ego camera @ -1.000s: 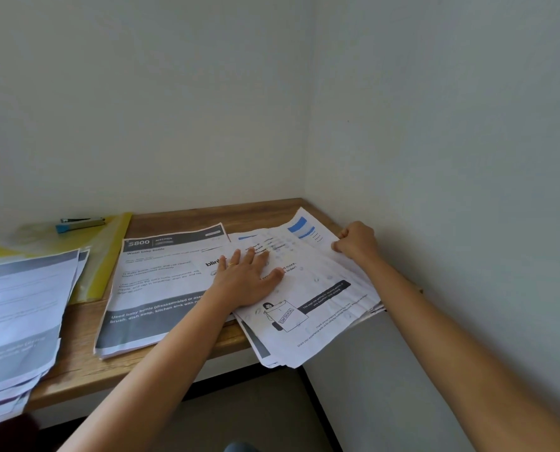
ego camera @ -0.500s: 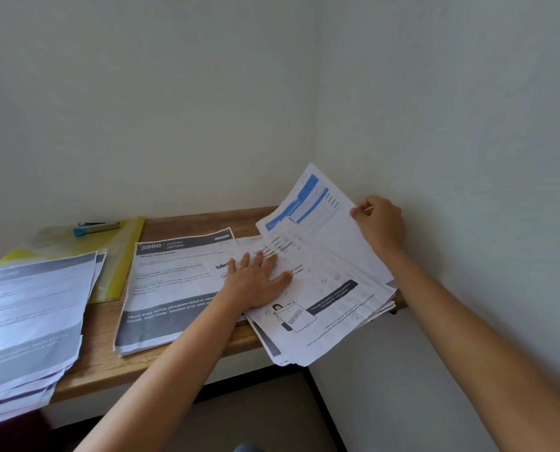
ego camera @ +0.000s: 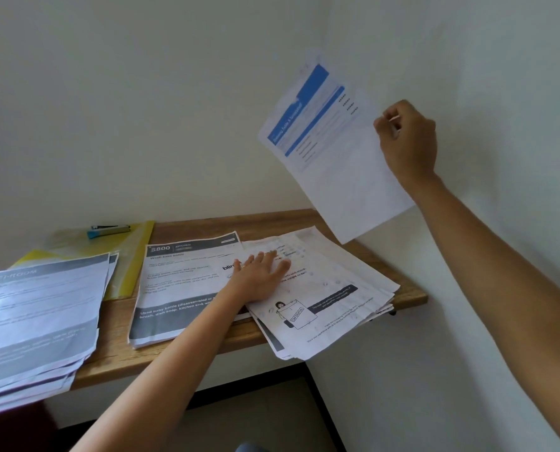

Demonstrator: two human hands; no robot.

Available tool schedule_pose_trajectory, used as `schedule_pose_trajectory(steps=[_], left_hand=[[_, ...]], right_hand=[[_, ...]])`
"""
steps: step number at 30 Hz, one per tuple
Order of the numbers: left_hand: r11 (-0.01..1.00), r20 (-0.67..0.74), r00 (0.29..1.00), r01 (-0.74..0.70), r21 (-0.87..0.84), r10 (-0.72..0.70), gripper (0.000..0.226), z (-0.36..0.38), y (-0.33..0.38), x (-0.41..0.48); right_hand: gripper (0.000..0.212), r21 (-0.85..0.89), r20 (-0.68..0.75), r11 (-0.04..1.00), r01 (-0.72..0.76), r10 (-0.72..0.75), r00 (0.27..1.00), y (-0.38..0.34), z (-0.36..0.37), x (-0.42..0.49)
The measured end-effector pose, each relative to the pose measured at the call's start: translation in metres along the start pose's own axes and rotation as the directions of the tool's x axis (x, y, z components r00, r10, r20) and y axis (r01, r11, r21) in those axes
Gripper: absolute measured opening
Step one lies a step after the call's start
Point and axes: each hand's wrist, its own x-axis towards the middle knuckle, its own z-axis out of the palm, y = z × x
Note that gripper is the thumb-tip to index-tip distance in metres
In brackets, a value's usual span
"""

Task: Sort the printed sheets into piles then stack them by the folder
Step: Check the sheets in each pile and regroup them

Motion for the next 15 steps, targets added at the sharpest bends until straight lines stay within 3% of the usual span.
schedule_pose_trajectory(steps=[3,6,8,10,12,15], left_hand=[[0.900,-0.280,0.955,-0.035,-0.434,-0.098,0.114,-0.008,0.004,-0.009],[0.683,-0.504,0.812,-0.191,-0.705,-0.293,0.124,-0.020,0.005,-0.022],[0.672,-0.603,0.726,-0.267,-0.691,-0.332,0.121,-0.026,0.004,-0.031],[0.753,-0.687,0.669,-0.289,-0.591,-0.282,0.112,-0.030,0.002,-0.037],[0.856,-0.691,0.710,-0.268,-0.442,-0.134,0.101,-0.030,-0.001,-0.037],[0.960,-0.496,0.858,-0.235,-0.152,0.131,0.090,-0.024,-0.007,-0.032]], right_hand=[[0.019,-0.011,0.124,0.996,-0.086,0.087,0.988,0.000,0.005,0.002],[0.015,-0.012,0.322,0.979,-0.203,0.196,0.926,0.007,0.018,-0.018],[0.013,0.000,0.415,0.963,-0.270,0.246,0.876,0.010,0.029,-0.040],[0.014,0.007,0.487,0.936,-0.351,0.304,0.819,0.012,0.040,-0.065],[0.015,-0.019,0.538,0.919,-0.394,0.341,0.771,0.015,0.052,-0.089],[0.015,-0.032,0.588,0.913,-0.407,0.346,0.731,0.017,0.064,-0.123]])
